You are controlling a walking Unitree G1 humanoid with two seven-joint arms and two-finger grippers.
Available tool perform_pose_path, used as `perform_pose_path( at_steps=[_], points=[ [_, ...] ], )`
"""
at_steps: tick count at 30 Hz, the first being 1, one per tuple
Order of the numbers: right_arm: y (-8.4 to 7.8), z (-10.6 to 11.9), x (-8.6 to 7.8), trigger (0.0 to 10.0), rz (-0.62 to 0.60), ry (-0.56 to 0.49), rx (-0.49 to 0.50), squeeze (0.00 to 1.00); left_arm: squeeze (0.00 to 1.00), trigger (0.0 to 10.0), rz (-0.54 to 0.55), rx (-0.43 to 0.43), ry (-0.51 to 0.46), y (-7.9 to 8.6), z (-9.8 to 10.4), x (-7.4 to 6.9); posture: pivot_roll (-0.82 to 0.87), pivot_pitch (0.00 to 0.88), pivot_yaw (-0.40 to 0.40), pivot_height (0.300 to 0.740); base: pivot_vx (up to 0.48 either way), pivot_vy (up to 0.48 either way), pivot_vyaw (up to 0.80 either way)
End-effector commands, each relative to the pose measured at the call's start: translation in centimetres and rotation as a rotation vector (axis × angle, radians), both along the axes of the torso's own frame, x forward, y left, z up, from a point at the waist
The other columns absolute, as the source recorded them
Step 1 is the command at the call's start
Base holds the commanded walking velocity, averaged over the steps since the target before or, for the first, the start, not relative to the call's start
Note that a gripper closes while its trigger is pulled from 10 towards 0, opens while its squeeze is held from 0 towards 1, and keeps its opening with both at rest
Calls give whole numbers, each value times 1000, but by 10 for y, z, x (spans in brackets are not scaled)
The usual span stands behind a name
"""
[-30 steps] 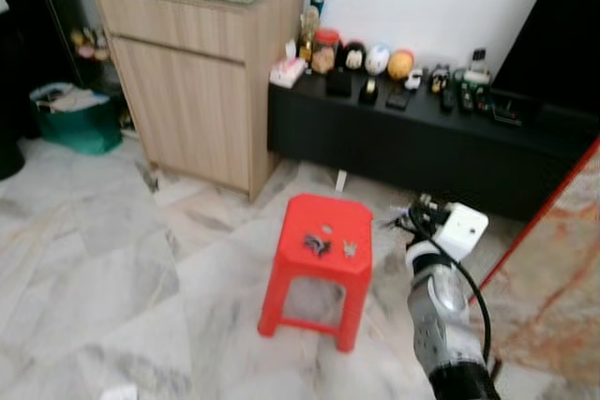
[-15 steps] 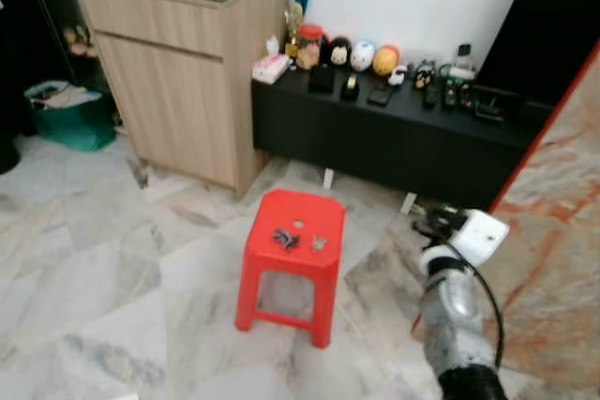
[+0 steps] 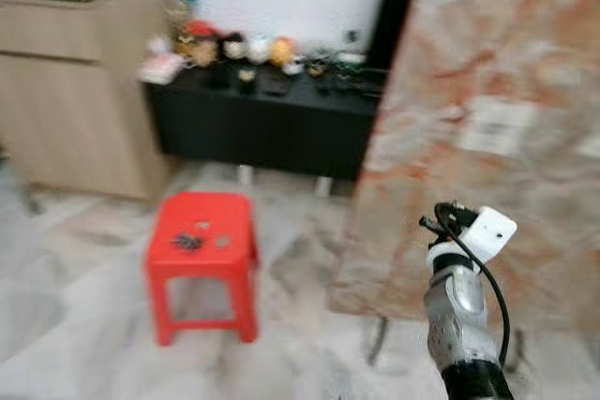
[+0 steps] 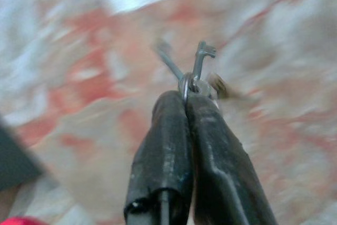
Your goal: Hang keys on a hook
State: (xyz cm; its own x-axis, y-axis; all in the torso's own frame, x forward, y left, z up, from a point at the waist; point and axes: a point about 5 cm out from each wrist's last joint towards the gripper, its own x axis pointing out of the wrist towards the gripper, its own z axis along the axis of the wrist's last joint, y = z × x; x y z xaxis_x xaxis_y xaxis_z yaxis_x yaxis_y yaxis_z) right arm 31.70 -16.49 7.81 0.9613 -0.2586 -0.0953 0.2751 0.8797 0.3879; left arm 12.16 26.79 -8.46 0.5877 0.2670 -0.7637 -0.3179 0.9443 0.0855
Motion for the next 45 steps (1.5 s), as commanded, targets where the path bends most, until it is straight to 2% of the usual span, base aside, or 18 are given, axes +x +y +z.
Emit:
perform_pose_path(
  at_steps=[1,5,10,12,15,16,17,20,25,27,30,32,33,34,36,37,41,45],
  points=[
    [-4,6,4,10000,-12,-17,-19,0,0,10000,0,-22,36,-10,-6,-9,65,0,-91,740,0,0,0],
    [-3,8,6,10000,-4,-21,-49,0,0,10000,-2,-36,46,-13,-8,-13,63,0,-89,740,0,0,0],
    [-2,14,13,10000,6,-34,-41,0,0,10000,-4,-37,53,-18,-9,-9,63,0,-90,740,0,0,0],
    [7,18,18,10000,83,-49,-70,0,0,10000,-1,-37,55,-18,-9,-9,67,0,-93,740,0,0,0],
    [19,19,20,10000,186,-51,-131,0,0,10000,1,-41,58,-23,-10,-6,70,0,-95,740,0,0,0],
    [22,18,20,10000,211,-39,-216,0,0,10000,3,-41,58,-25,-10,-3,74,0,-97,740,0,0,0],
    [22,18,20,10000,211,-39,-216,0,0,10000,3,-41,58,-25,-10,-3,74,0,-97,740,0,0,0],
    [23,17,19,10000,201,-39,-309,0,0,10000,1,-40,59,-29,-11,0,76,0,-95,740,0,0,0],
    [24,13,20,10000,193,9,-321,0,0,10000,2,-38,64,-28,-11,-1,75,0,-94,740,0,0,0],
    [27,10,20,10000,204,19,-241,0,0,10000,5,-39,61,-28,-11,-1,76,0,-95,740,0,0,0],
    [31,6,17,10000,242,36,-268,0,0,10000,14,-42,60,-28,-11,-3,76,0,-96,740,0,0,0],
    [32,-7,10,10000,259,123,-278,0,0,10000,10,-39,75,-28,-12,-5,73,0,-95,740,0,0,0],
    [32,-7,10,10000,259,123,-278,0,0,10000,10,-39,75,-28,-12,-5,73,0,-95,740,0,0,0],
    [29,-15,6,10000,228,182,-168,0,0,10000,2,-38,76,-27,-11,-1,71,0,-94,740,0,0,0],
    [26,-17,4,10000,203,196,-97,0,0,10000,2,-37,74,-26,-10,1,65,0,-91,740,0,0,0],
    [25,-16,3,10000,200,191,-98,0,0,10000,2,-36,73,-25,-10,1,62,0,-90,740,0,0,0],
    [20,-11,-4,10000,249,148,-255,0,0,10000,5,-18,82,-21,-9,1,63,0,-90,740,0,0,0],
    [20,-8,-14,10000,292,121,-309,0,0,10000,11,-11,74,-14,-6,4,65,0,-95,740,0,0,0]
  ],
)
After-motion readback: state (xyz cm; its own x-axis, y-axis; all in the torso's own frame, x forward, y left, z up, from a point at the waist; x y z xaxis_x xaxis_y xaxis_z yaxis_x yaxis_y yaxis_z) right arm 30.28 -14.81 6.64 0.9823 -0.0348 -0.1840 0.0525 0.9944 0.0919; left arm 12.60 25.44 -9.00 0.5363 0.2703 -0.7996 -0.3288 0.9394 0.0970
